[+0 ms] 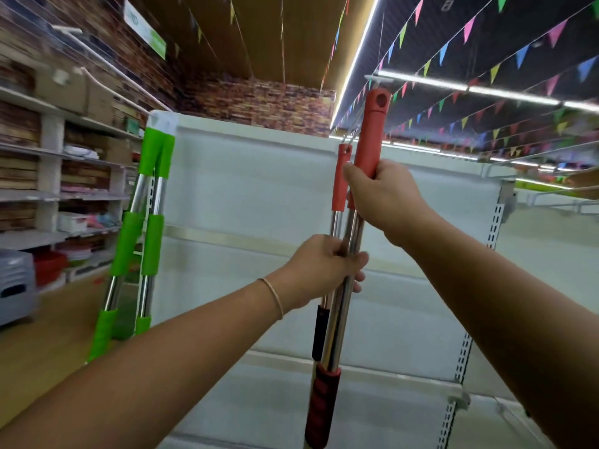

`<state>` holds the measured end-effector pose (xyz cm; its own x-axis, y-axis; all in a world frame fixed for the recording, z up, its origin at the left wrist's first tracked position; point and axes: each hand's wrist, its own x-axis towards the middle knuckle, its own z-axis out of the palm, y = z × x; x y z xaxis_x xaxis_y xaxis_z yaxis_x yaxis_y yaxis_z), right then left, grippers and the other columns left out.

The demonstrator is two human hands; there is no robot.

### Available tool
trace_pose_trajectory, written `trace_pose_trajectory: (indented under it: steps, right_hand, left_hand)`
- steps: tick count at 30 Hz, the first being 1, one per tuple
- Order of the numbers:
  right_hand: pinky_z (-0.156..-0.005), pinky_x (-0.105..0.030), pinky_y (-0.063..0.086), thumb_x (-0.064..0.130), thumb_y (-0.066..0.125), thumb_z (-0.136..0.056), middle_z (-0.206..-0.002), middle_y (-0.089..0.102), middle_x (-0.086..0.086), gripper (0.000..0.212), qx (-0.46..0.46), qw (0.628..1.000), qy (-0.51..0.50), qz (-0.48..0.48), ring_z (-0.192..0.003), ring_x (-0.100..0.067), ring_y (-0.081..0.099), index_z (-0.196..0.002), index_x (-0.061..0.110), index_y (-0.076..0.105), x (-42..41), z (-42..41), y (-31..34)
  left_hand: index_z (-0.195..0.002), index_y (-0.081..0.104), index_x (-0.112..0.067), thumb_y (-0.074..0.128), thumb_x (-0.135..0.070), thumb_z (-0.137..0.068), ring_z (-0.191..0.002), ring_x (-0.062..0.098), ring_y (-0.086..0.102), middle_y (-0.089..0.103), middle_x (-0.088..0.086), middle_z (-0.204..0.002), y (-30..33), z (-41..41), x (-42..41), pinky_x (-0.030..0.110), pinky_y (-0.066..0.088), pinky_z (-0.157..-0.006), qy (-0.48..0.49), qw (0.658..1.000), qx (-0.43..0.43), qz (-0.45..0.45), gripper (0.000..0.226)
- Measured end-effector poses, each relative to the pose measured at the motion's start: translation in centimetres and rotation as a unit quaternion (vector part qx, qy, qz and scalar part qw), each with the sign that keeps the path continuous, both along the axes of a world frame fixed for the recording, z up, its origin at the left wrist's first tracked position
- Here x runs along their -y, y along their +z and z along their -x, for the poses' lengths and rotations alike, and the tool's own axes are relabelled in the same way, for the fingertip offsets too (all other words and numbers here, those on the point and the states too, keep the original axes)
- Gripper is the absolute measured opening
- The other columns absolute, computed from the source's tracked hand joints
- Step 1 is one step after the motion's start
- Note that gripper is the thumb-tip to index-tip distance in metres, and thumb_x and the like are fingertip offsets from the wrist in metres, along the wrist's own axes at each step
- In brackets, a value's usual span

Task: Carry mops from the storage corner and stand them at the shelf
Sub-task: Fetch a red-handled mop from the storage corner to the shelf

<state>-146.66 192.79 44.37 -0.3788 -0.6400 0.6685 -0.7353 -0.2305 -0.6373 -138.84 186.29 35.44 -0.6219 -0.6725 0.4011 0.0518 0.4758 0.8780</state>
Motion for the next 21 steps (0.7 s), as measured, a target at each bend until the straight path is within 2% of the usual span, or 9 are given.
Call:
trace_pose_trajectory:
  steps: [4,6,11,13,16,21]
  right_hand:
    - [-0.071,-0.048,0.059,0.039,0.054,-0.097,-0.08,0.066,-0.007,0.025,-0.011,1.0,-0.01,0.0,-0.067,-0.024,0.064,-0.09,0.016,0.06,1.3,0.5,0.1]
    - [-0.07,-0.047,0.061,0.04,0.053,-0.097,-0.085,0.068,-0.008,0.024,-0.018,1.0,-0.019,0.0,-0.072,-0.027,0.068,-0.091,0.017,0.059,1.7,0.7,0.4]
    - [-0.07,-0.044,0.061,0.04,0.052,-0.098,-0.086,0.066,-0.008,0.023,-0.031,0.999,-0.026,0.0,-0.072,-0.025,0.068,-0.085,0.021,0.054,2.6,1.2,0.4]
    - [-0.067,-0.042,0.061,0.039,0.052,-0.098,-0.084,0.066,-0.008,0.023,-0.028,0.999,-0.028,-0.002,-0.069,-0.025,0.067,-0.089,0.018,0.056,2.8,1.5,0.4]
    - [-0.055,-0.037,0.054,0.036,0.053,-0.097,-0.071,0.058,-0.004,0.028,-0.023,0.999,-0.03,-0.004,-0.056,-0.018,0.056,-0.092,0.01,0.061,3.1,2.1,0.3]
    - [-0.066,-0.045,0.059,0.036,0.053,-0.096,-0.071,0.059,-0.005,0.029,-0.02,0.999,-0.026,-0.012,-0.06,-0.021,0.058,-0.092,0.009,0.062,4.1,2.6,0.3]
  left_hand:
    - [-0.096,0.061,-0.008,0.062,-0.024,-0.094,-0.08,0.024,0.074,0.074,0.011,-0.089,0.4,0.5,0.7,0.03,0.056,-0.071,0.002,1.0,0.003,-0.006,0.017]
    - [-0.098,0.061,-0.007,0.062,-0.024,-0.094,-0.08,0.025,0.074,0.074,0.011,-0.09,0.5,0.6,1.0,0.031,0.056,-0.072,0.007,1.0,0.003,-0.008,0.017]
    - [-0.101,0.061,-0.005,0.065,-0.022,-0.092,-0.081,0.026,0.075,0.074,0.012,-0.091,1.1,0.8,1.5,0.032,0.058,-0.072,0.007,1.0,0.008,-0.02,0.019]
    - [-0.1,0.062,-0.005,0.066,-0.02,-0.091,-0.082,0.027,0.074,0.074,0.013,-0.092,1.3,1.0,1.7,0.031,0.058,-0.07,0.006,1.0,0.01,-0.022,0.018]
    - [-0.099,0.063,-0.003,0.067,-0.02,-0.091,-0.084,0.028,0.074,0.073,0.014,-0.093,1.3,1.3,2.1,0.035,0.06,-0.076,0.003,1.0,0.014,-0.015,0.019]
    - [-0.101,0.063,-0.002,0.067,-0.019,-0.091,-0.081,0.027,0.074,0.073,0.015,-0.094,1.1,1.8,2.9,0.027,0.056,-0.065,0.011,1.0,0.002,-0.027,0.02]
